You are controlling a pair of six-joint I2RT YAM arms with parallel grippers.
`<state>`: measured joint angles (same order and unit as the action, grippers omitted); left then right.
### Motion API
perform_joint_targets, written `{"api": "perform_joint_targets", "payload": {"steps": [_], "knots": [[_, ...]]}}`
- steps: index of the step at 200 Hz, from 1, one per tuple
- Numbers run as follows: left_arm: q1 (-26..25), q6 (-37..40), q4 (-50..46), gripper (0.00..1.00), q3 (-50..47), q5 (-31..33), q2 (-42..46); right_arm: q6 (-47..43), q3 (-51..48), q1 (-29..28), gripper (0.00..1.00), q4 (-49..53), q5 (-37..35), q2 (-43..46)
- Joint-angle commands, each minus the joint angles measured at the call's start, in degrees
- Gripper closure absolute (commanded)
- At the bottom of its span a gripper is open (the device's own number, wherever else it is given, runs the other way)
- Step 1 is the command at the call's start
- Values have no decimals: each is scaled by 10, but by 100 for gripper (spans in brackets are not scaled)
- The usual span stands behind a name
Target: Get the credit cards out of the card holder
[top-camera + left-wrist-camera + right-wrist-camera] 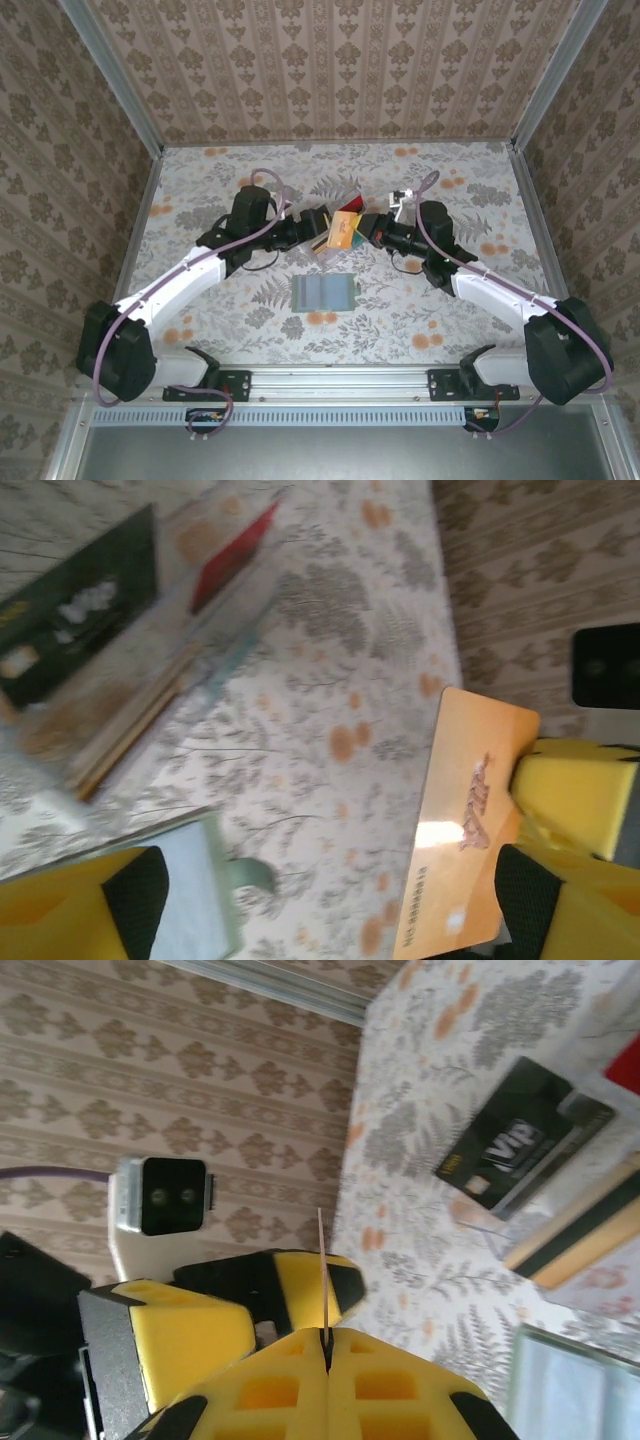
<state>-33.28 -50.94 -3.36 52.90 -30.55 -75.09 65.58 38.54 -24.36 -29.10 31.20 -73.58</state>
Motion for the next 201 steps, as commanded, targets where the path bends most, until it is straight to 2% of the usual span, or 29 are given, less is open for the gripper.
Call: {"api": "perform_joint_targets", "payload": {"steps": [1, 18, 49, 76, 126, 155, 168, 182, 201], "knots": [[0, -60, 115, 25, 17, -90, -17, 58, -2, 5, 99, -82, 27, 6], [-2, -64, 124, 32, 37, -104, -24, 68, 0, 9, 99, -91, 30, 7], [-2, -99, 177, 54, 48, -144, -36, 93, -1, 22, 99, -116, 31, 7], [-5, -115, 220, 66, 40, -149, -29, 100, 3, 30, 99, -115, 39, 11], [-9, -122, 234, 84, 49, -160, -41, 100, 4, 33, 98, -111, 45, 17], [-8, -114, 235, 100, 52, -165, -49, 90, 1, 34, 95, -100, 49, 16], [-7, -89, 224, 100, 50, -162, -47, 73, 5, 35, 86, -71, 50, 18], [-7, -43, 197, 100, 49, -147, -36, 34, 19, 36, 64, 17, 37, 32], [-8, 35, 110, 100, 54, -98, -10, -34, 42, 37, 35, 138, 11, 56]]}}
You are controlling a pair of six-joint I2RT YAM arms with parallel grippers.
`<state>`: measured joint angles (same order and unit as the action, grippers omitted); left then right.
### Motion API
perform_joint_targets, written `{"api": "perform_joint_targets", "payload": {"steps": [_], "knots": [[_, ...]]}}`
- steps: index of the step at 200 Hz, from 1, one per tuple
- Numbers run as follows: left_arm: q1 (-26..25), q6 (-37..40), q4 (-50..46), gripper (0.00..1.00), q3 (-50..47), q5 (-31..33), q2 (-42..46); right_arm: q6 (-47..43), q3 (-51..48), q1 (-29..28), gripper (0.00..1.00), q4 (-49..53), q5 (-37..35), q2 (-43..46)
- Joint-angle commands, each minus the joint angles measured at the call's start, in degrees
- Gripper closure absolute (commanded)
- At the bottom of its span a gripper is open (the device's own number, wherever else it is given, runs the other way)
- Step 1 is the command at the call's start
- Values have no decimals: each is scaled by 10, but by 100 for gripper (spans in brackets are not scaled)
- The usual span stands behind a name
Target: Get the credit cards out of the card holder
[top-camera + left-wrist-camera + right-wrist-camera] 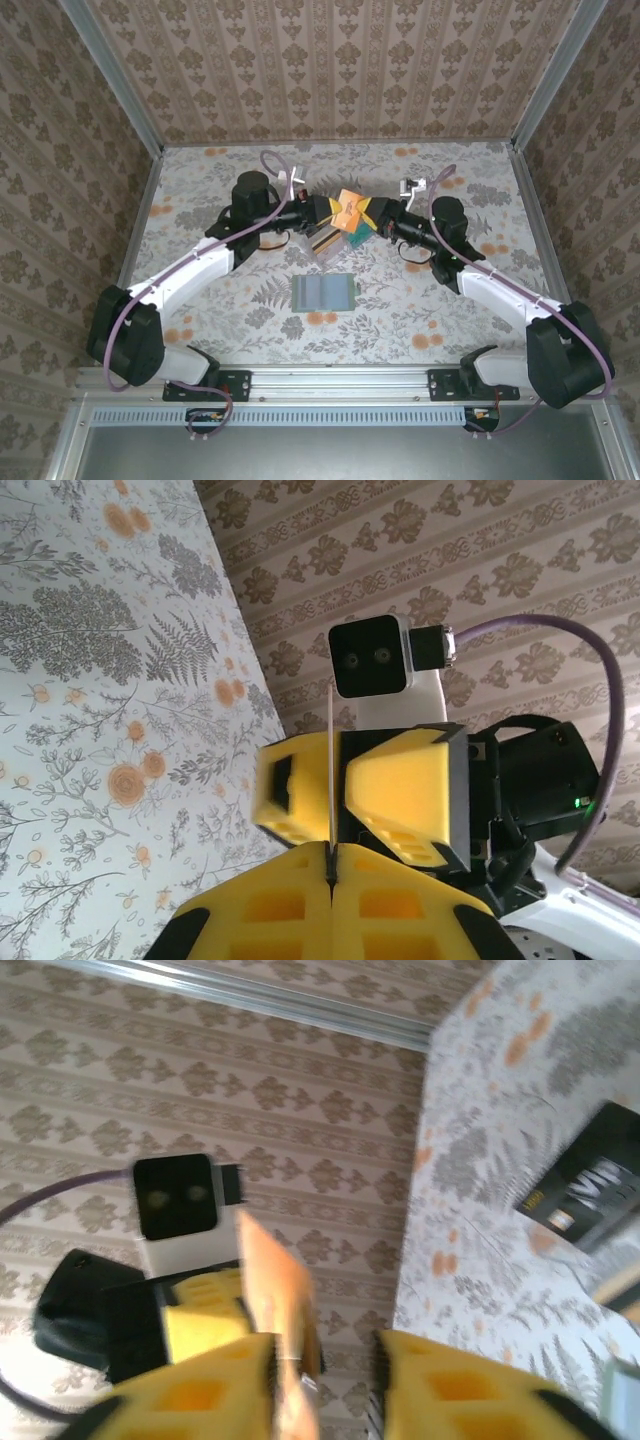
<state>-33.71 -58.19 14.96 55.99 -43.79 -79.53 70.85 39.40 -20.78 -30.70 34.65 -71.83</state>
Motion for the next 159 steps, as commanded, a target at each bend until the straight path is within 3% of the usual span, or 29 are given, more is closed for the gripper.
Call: {"api": "perform_joint_targets", "payload": {"steps": [1, 22, 54, 88, 119, 159], "knots": [[-4, 111, -76, 100, 23, 37, 36, -90, 35, 1, 34, 158, -25, 41], [-5, 189, -153, 100, 27, 96, 57, -157, 47, 3, 18, 259, -64, 70], [-12, 338, -294, 100, 66, 171, 63, -259, 71, 5, 4, 406, -129, 94], [-34, 492, -372, 100, 107, 229, 51, -321, 100, 6, 0, 499, -164, 78], [-41, 555, -390, 95, 127, 247, 25, -319, 118, 7, 0, 517, -185, 49], [-54, 619, -438, 100, 176, 290, -46, -297, 112, 9, 0, 532, -217, 27]]}}
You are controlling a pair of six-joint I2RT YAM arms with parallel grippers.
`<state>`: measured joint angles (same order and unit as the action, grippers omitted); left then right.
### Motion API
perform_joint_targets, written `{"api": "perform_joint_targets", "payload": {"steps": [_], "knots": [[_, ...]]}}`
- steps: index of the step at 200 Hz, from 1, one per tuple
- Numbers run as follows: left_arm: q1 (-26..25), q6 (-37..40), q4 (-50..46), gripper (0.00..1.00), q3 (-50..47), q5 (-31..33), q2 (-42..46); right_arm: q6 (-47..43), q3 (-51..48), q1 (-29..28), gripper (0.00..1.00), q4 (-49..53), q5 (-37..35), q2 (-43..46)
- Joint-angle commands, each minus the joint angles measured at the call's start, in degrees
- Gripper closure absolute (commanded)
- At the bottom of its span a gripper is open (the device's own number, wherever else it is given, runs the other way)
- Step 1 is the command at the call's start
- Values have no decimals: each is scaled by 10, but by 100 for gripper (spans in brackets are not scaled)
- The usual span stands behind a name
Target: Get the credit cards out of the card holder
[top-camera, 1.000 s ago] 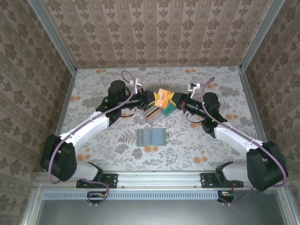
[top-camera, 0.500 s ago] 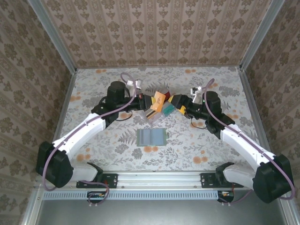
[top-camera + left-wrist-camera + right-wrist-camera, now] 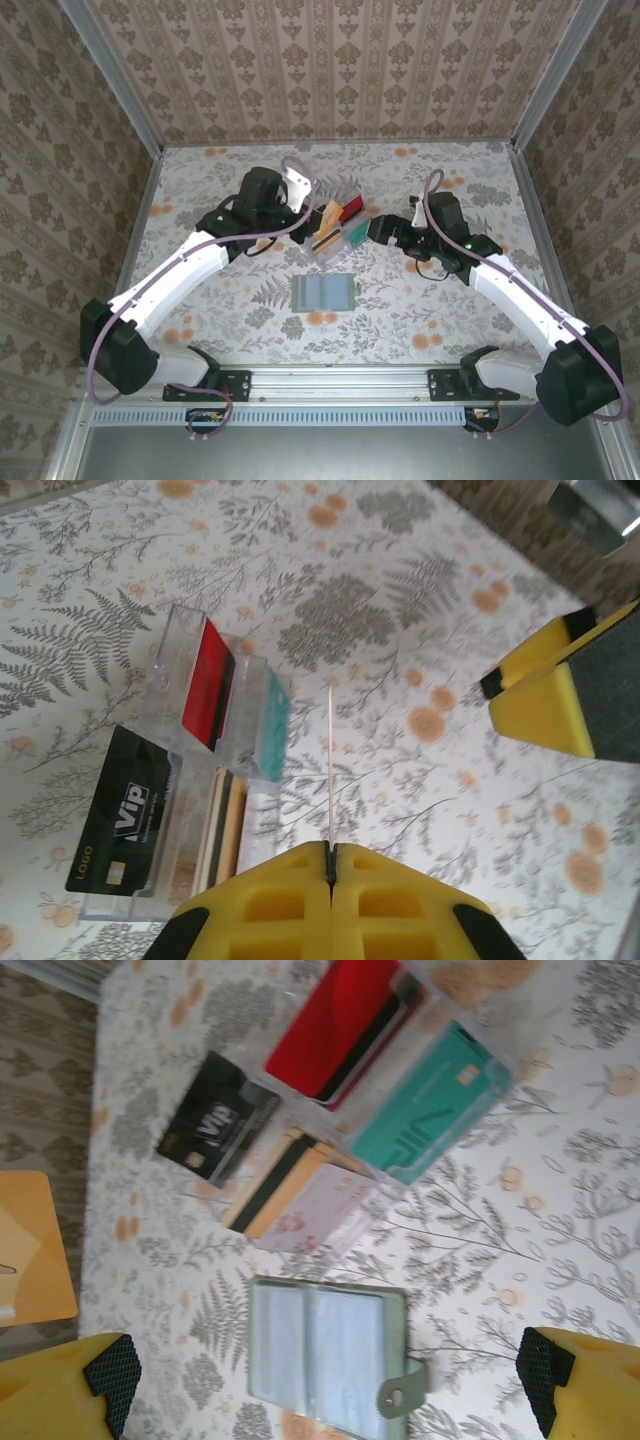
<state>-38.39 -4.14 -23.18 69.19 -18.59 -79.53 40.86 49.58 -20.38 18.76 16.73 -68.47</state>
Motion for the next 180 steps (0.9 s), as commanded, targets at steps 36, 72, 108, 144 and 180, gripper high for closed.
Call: {"api": "perform_joint_targets", "payload": {"steps": [36, 72, 108, 144, 180], "knots": [[-16, 108, -86, 100, 84, 46, -113, 20, -12, 13, 0, 31, -42, -8], [-25, 120, -108, 100, 106, 70, -152, 24, -12, 17, 0, 23, -41, -18], [-39, 118, -113, 100, 110, 116, -172, 26, -11, 17, 0, 23, -41, -30], [-49, 136, -131, 100, 129, 158, -205, 30, -12, 18, 0, 15, -34, -38], [-56, 163, -105, 100, 120, 176, -218, 31, -14, 18, 0, 14, -27, -36]]}}
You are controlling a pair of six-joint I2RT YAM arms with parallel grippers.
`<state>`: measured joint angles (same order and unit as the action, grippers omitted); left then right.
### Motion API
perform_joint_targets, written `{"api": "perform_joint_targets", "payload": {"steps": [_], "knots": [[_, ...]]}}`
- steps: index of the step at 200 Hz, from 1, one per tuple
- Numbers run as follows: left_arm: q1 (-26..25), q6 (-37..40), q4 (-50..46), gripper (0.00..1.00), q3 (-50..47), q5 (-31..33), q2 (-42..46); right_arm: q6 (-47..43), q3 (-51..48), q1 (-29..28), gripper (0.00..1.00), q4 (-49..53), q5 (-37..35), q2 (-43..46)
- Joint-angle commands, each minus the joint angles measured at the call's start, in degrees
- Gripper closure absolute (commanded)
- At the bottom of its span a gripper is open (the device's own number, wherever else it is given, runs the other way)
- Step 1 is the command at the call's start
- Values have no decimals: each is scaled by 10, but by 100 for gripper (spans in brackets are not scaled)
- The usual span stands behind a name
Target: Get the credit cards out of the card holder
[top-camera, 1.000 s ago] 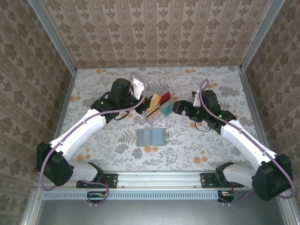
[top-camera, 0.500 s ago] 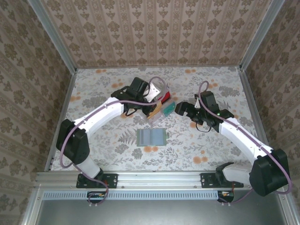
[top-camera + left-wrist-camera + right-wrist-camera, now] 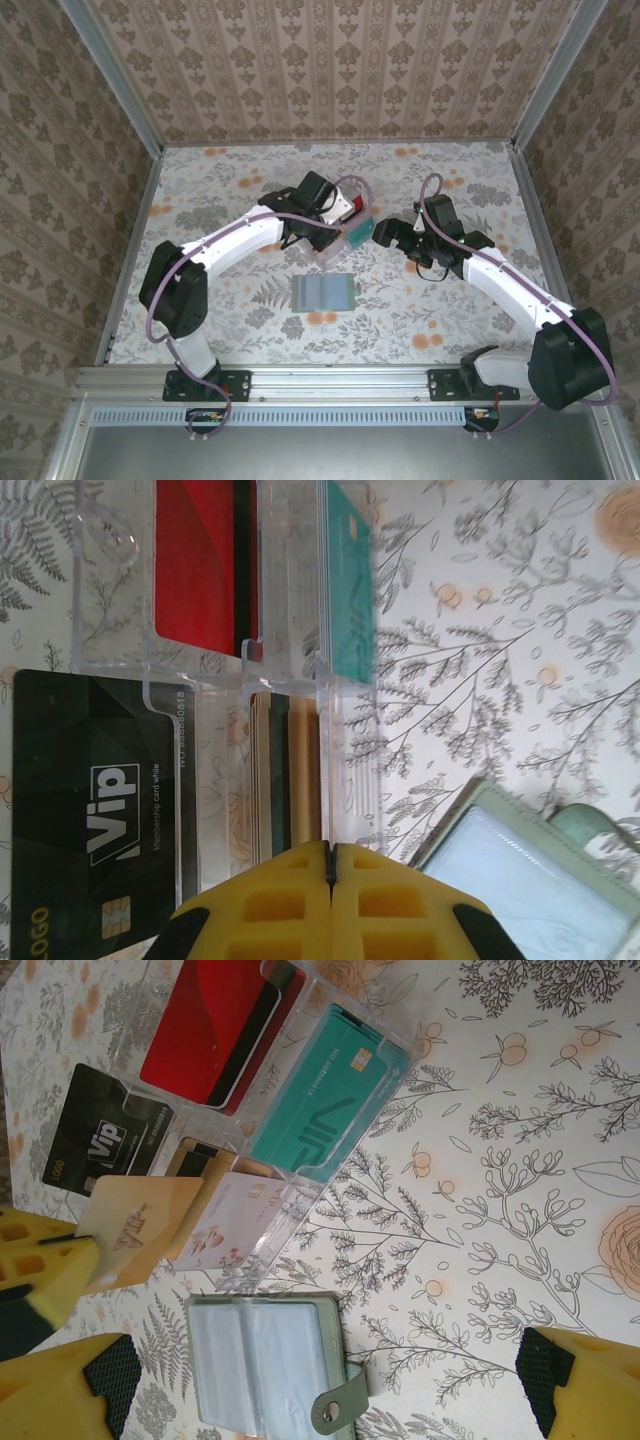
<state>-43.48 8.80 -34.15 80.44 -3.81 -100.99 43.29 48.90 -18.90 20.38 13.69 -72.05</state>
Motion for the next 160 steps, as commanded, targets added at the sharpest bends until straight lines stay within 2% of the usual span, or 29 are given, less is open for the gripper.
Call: {"api": "perform_joint_targets", "payload": {"steps": [1, 160], "knots": [[-5, 35, 5, 100, 7, 28, -4, 7, -7, 3, 0, -3, 4, -1], [-5, 45, 63, 100, -55, 52, 11, 20, -10, 3, 0, -30, 45, -14]]}}
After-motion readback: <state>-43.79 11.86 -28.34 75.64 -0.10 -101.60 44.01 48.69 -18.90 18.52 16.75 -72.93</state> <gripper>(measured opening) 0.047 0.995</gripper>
